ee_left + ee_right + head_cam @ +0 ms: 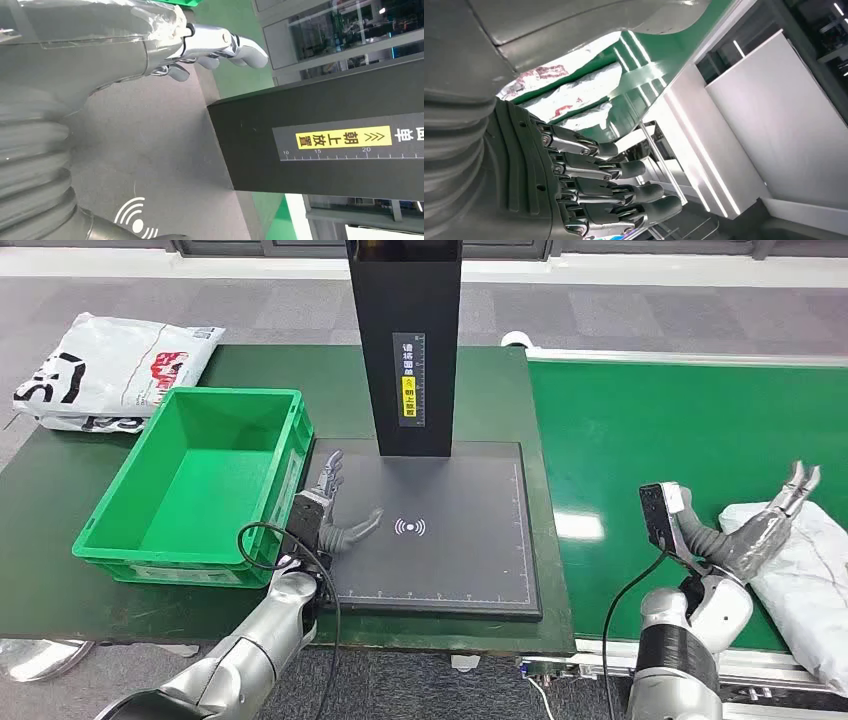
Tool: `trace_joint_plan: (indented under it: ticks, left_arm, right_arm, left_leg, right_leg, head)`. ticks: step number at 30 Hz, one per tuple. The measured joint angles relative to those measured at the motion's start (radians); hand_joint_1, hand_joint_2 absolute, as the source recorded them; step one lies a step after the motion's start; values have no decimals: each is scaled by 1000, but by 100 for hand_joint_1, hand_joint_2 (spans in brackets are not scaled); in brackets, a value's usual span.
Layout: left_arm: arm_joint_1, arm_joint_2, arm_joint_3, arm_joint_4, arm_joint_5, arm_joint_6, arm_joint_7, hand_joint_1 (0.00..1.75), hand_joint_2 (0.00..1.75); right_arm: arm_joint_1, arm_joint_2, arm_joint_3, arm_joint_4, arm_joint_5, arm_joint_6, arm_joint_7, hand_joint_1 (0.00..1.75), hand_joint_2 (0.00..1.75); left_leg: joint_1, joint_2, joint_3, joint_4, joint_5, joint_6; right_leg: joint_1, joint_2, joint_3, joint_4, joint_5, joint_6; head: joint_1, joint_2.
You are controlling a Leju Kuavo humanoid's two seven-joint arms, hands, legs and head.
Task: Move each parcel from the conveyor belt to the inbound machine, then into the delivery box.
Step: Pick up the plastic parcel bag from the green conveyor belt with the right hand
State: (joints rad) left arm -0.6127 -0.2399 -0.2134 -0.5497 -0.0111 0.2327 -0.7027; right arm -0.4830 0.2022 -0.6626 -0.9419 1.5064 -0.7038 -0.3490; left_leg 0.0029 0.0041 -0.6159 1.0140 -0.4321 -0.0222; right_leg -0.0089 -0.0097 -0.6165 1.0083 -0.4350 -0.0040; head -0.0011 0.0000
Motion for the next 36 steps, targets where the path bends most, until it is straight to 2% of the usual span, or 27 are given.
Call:
trace_joint_plan:
  ticks: [4,6,9,13,20,24,28,33,36]
  left_arm:
    - [0,0,2,2,0,0,0,0,175]
    - [-2,0,5,5,0,-4,0,0,175]
    - [-7,0,15,10,1,-17,0,0,175]
    - [-7,1,21,2,-8,-20,0,0,175]
    - [1,3,36,-5,-39,-5,0,0,175]
    - [3,3,36,-8,-47,-5,0,0,175]
    - [3,3,36,-10,-55,-4,1,0,175]
    - [22,3,36,-32,-65,-3,10,0,175]
    - [38,3,36,-43,-78,-3,22,0,175]
  right_arm:
    - [2,-7,0,-5,1,0,5,0,175]
    - [3,-12,0,-6,10,0,44,0,175]
    - [8,-34,13,-1,37,0,197,0,175]
    - [16,-111,83,59,60,0,452,0,175]
    - [23,-252,219,243,64,0,680,0,175]
    - [24,-298,267,317,65,0,719,0,175]
    - [24,-320,288,354,65,0,737,0,175]
    - [24,-346,328,421,63,0,802,0,175]
    - [18,-358,370,464,65,59,875,0,175]
  left_leg:
    - [0,0,0,0,0,0]
    - [0,0,0,0,0,0]
    - [0,-1,0,0,0,0]
    - [0,-2,0,0,0,2]
    - [0,-3,-1,0,-1,3]
    - [0,-3,-1,0,-1,4]
    - [0,-4,-1,0,-1,4]
    - [0,-4,-1,0,-1,4]
    - [0,-3,-1,0,-1,4]
  right_leg:
    - [0,0,0,0,0,0]
    - [0,0,0,0,0,0]
    - [-1,-1,1,0,-1,1]
    - [-2,-1,1,0,0,2]
    - [-3,-2,1,0,-1,3]
    - [-3,-3,1,0,-1,3]
    - [-3,-3,1,0,-1,4]
    - [-3,-3,1,0,-1,4]
    - [-3,-2,1,0,-1,4]
  head:
    - [0,0]
    - [0,0]
    - [0,0]
    - [0,0]
    - [0,0]
    - [0,0]
    - [0,0]
    - [0,0]
    - [0,0]
